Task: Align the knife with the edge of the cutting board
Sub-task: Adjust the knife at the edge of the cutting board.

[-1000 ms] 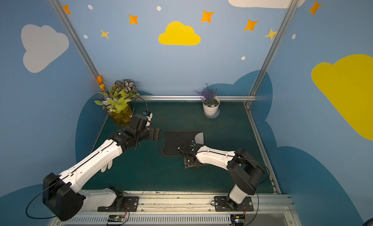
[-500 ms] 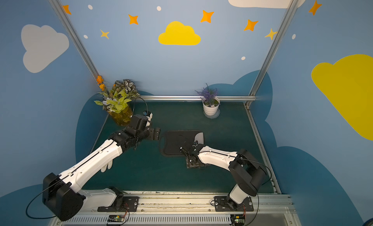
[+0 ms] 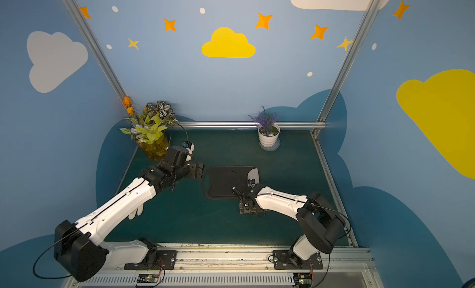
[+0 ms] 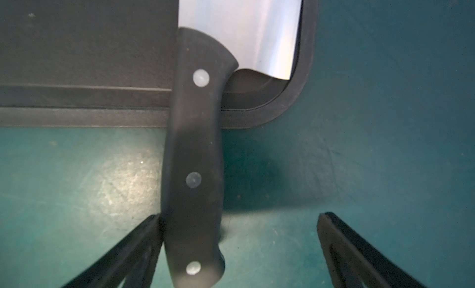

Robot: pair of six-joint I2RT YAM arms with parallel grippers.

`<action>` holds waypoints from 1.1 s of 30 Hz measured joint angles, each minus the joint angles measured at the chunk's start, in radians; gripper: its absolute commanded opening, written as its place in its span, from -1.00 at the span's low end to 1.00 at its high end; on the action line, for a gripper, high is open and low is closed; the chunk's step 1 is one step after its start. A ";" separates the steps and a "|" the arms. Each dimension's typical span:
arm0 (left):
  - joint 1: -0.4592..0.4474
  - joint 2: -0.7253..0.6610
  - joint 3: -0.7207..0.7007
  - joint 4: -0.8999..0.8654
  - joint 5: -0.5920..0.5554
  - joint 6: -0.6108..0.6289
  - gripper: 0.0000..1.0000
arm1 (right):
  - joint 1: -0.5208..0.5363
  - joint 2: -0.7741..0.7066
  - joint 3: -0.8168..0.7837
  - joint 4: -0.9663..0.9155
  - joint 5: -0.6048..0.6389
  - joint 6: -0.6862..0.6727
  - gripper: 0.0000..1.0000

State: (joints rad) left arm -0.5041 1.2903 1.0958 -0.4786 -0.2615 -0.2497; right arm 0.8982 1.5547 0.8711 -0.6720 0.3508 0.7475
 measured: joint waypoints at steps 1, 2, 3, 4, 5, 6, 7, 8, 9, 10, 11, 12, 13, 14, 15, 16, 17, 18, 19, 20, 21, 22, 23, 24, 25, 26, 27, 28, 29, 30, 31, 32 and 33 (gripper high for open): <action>0.000 0.000 0.000 0.000 0.000 0.000 1.00 | 0.000 0.000 -0.001 0.000 0.000 0.000 0.96; 0.000 0.000 0.000 0.000 0.000 0.000 1.00 | 0.000 -0.001 -0.002 0.001 0.000 0.000 0.96; 0.000 0.000 0.000 0.000 0.000 0.000 1.00 | -0.001 -0.002 -0.003 0.002 0.000 0.000 0.96; 0.000 0.000 0.000 0.000 0.000 0.000 1.00 | -0.002 -0.003 -0.005 0.002 0.000 0.000 0.96; 0.000 0.000 0.000 0.000 0.000 0.000 1.00 | -0.003 -0.005 -0.006 0.002 0.000 0.000 0.96; 0.000 0.000 0.000 0.000 0.000 0.000 1.00 | -0.004 -0.007 -0.007 0.002 0.000 0.000 0.96; 0.000 0.000 0.000 0.000 0.000 0.000 1.00 | -0.005 -0.009 -0.008 0.002 0.000 0.000 0.96; 0.000 0.000 0.000 0.000 0.000 0.000 1.00 | -0.005 -0.011 -0.008 0.002 0.000 0.000 0.96; 0.000 0.000 0.000 0.000 0.000 0.000 1.00 | -0.005 -0.012 -0.008 0.002 0.000 0.000 0.96; 0.000 0.000 0.000 0.000 0.000 0.000 1.00 | -0.005 -0.013 -0.008 0.002 0.000 0.000 0.96; 0.000 0.000 0.000 0.000 0.000 0.000 1.00 | -0.006 -0.013 -0.008 0.002 0.000 0.000 0.96; 0.000 0.000 0.000 0.000 0.000 0.000 1.00 | -0.006 -0.013 -0.008 0.002 0.000 0.000 0.96; 0.000 0.000 0.000 0.000 0.000 0.000 1.00 | -0.006 -0.013 -0.008 0.002 0.000 0.000 0.96; 0.000 0.000 0.000 0.000 0.000 0.000 1.00 | -0.006 -0.013 -0.008 0.002 0.000 0.000 0.96; 0.000 0.000 0.000 0.000 0.000 0.000 1.00 | -0.006 -0.013 -0.008 0.003 -0.002 0.000 0.96; 0.000 0.000 0.000 0.000 0.000 0.000 1.00 | -0.006 -0.013 -0.008 0.003 -0.004 0.000 0.96; 0.000 0.000 0.000 0.000 0.000 0.000 1.00 | -0.006 -0.014 -0.008 0.005 -0.007 -0.001 0.96; 0.000 0.000 0.000 0.000 0.000 0.000 1.00 | -0.006 -0.018 -0.008 0.007 -0.011 -0.002 0.96; 0.000 0.000 0.000 0.000 0.000 0.000 1.00 | -0.006 -0.024 -0.007 0.008 -0.014 -0.004 0.96; 0.000 0.000 0.000 0.000 0.000 0.000 1.00 | -0.005 -0.033 -0.007 0.010 -0.020 -0.006 0.96; 0.000 0.000 0.000 0.000 -0.001 0.000 1.00 | -0.004 -0.043 -0.005 0.010 -0.024 -0.009 0.96; 0.000 0.000 0.000 0.000 -0.001 0.000 1.00 | -0.003 -0.057 -0.004 0.010 -0.029 -0.012 0.96; 0.000 0.000 0.000 0.000 -0.001 0.000 1.00 | -0.003 -0.076 -0.002 0.010 -0.034 -0.016 0.96; 0.000 0.000 0.000 0.000 -0.001 0.000 1.00 | -0.003 -0.097 0.002 0.010 -0.040 -0.020 0.96; 0.000 0.000 0.000 0.000 -0.002 0.000 1.00 | -0.003 -0.117 0.009 0.009 -0.043 -0.024 0.96; 0.001 0.000 0.000 0.000 -0.002 0.000 1.00 | -0.003 -0.140 0.018 0.010 -0.047 -0.029 0.96; 0.002 0.000 0.000 0.000 -0.002 0.000 1.00 | -0.004 -0.161 0.027 0.009 -0.049 -0.032 0.96; 0.003 0.000 0.000 0.000 -0.003 0.000 1.00 | -0.005 -0.185 0.037 0.009 -0.050 -0.035 0.96; 0.006 0.000 0.000 0.000 -0.005 0.000 1.00 | -0.006 -0.206 0.046 0.009 -0.050 -0.038 0.96; 0.010 0.000 0.000 0.000 -0.006 0.000 1.00 | -0.008 -0.229 0.053 0.009 -0.049 -0.038 0.96; 0.012 0.000 0.000 0.000 -0.010 0.000 1.00 | -0.010 -0.249 0.058 0.009 -0.046 -0.035 0.96; 0.016 0.000 0.000 0.000 -0.014 0.000 1.00 | -0.012 -0.272 0.060 0.009 -0.041 -0.029 0.96; 0.020 0.000 0.000 0.000 -0.020 0.000 1.00 | -0.014 -0.295 0.060 0.009 -0.035 -0.024 0.96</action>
State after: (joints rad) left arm -0.4843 1.2903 1.0962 -0.4786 -0.2817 -0.2497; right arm 0.8845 1.2598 0.9314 -0.6632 0.3161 0.7235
